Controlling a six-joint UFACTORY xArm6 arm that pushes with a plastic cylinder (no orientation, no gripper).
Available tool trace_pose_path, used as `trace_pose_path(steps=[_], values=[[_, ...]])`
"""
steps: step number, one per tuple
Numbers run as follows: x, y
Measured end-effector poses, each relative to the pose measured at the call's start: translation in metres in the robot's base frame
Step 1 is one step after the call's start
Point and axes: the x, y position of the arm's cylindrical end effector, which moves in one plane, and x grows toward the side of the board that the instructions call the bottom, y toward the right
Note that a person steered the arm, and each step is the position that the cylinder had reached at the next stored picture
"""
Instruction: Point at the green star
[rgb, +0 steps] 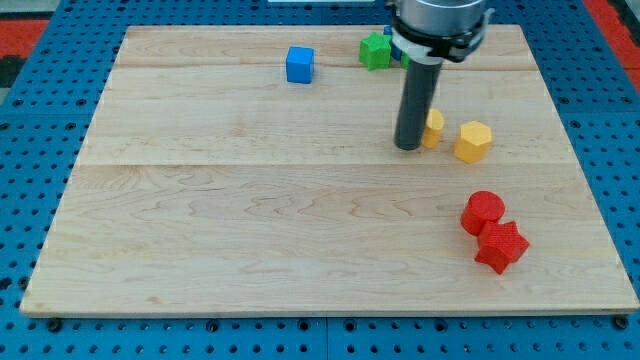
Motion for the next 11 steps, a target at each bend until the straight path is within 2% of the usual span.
trace_pose_path(steps=[3, 6, 8, 11], values=[[-0.019, -0.001], [-0.056, -0.001], [-0.103, -0.001], [-0.149, -0.004]])
